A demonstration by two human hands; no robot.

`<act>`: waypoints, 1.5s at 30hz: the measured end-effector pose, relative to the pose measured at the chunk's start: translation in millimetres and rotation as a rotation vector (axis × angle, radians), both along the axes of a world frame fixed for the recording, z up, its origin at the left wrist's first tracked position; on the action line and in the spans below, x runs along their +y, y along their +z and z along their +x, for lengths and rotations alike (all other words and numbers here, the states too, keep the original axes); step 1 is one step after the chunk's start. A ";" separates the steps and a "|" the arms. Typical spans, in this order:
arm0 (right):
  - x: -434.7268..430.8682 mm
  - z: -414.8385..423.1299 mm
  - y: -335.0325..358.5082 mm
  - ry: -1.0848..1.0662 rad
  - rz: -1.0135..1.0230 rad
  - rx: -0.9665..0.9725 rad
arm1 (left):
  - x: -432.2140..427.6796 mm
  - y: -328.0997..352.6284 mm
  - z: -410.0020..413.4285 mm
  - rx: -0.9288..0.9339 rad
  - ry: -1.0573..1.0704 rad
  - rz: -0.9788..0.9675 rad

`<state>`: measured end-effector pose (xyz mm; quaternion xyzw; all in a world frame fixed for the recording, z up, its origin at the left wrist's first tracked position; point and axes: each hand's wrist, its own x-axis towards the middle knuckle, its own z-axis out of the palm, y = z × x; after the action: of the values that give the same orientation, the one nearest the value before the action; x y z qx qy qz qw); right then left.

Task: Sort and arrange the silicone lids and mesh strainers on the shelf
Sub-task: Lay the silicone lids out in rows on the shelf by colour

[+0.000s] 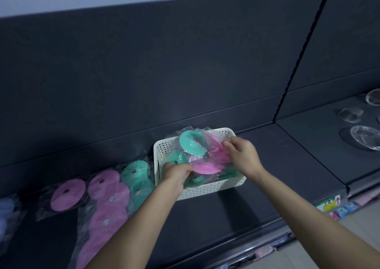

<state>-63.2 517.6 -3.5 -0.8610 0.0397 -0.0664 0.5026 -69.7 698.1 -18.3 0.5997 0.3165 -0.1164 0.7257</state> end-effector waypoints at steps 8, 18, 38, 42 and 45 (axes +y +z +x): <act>2.0 -0.3 -3.8 -0.001 0.098 -0.017 | 0.8 19.7 -7.4 0.144 -0.081 -0.234; 2.7 -3.1 4.4 -0.050 0.190 -0.064 | -3.7 45.8 -19.2 -0.163 -0.231 0.307; 63.0 -1.3 18.1 0.091 0.324 -0.016 | 80.7 38.2 -44.7 -0.354 -0.065 0.359; 80.1 -6.9 10.9 0.211 0.255 0.048 | 88.9 37.0 -52.0 -0.299 0.034 0.199; 93.3 -8.6 8.1 0.282 0.176 0.051 | 95.1 33.0 -56.1 -0.303 0.101 0.153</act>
<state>-71.8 610.9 4.7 -0.8122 -0.0633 0.0303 0.5792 -125.8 793.2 14.8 0.6473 0.2414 0.0364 0.7221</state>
